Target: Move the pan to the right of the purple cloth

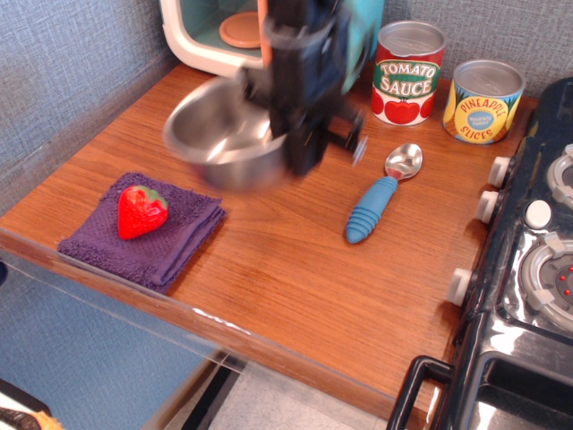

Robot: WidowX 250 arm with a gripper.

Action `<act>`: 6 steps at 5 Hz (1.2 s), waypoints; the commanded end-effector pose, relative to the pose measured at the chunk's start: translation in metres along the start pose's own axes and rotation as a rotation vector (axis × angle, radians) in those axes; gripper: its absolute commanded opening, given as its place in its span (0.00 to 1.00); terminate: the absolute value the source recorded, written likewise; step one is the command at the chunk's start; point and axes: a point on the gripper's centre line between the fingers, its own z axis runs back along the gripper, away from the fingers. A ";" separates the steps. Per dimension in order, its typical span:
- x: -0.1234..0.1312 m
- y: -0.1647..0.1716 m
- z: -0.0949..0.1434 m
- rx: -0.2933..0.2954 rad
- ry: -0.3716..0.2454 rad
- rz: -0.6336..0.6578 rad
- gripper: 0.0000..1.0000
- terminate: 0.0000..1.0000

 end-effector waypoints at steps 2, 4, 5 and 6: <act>-0.037 -0.018 -0.012 0.010 -0.009 -0.104 0.00 0.00; -0.041 -0.045 -0.023 0.021 0.012 -0.189 0.00 0.00; -0.041 -0.044 -0.032 0.030 0.037 -0.181 0.00 0.00; -0.042 -0.040 -0.044 0.032 0.075 -0.161 0.00 0.00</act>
